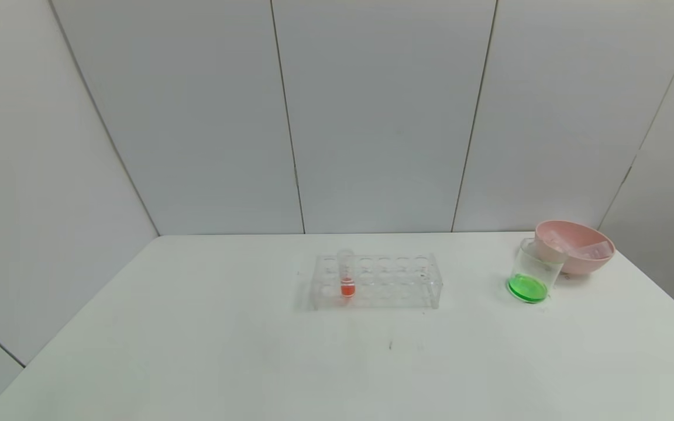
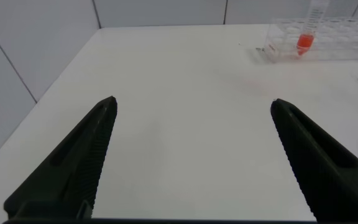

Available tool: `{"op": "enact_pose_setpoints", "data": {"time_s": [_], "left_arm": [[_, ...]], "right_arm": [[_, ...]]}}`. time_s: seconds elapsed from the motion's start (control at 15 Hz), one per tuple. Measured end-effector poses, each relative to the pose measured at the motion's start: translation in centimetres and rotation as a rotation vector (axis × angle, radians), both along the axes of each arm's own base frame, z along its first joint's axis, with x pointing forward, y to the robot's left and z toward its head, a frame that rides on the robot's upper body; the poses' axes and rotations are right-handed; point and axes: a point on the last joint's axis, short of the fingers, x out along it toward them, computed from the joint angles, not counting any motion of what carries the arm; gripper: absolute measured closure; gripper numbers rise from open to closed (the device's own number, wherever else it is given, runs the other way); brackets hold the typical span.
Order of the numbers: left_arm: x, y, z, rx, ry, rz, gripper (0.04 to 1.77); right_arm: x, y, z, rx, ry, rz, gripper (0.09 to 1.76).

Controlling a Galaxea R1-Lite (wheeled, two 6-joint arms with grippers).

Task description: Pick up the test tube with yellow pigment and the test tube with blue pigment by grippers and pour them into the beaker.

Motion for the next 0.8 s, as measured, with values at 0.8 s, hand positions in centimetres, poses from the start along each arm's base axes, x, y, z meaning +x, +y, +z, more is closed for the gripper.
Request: {"op": "enact_pose_setpoints", "data": {"time_s": [0.8], "left_arm": [[0.0,0.0,0.0,0.0,0.0,0.0,0.05]], "right_arm": [[-20.2,-1.6,-5.6,-0.031,-0.304,-0.12,0.15]]}}
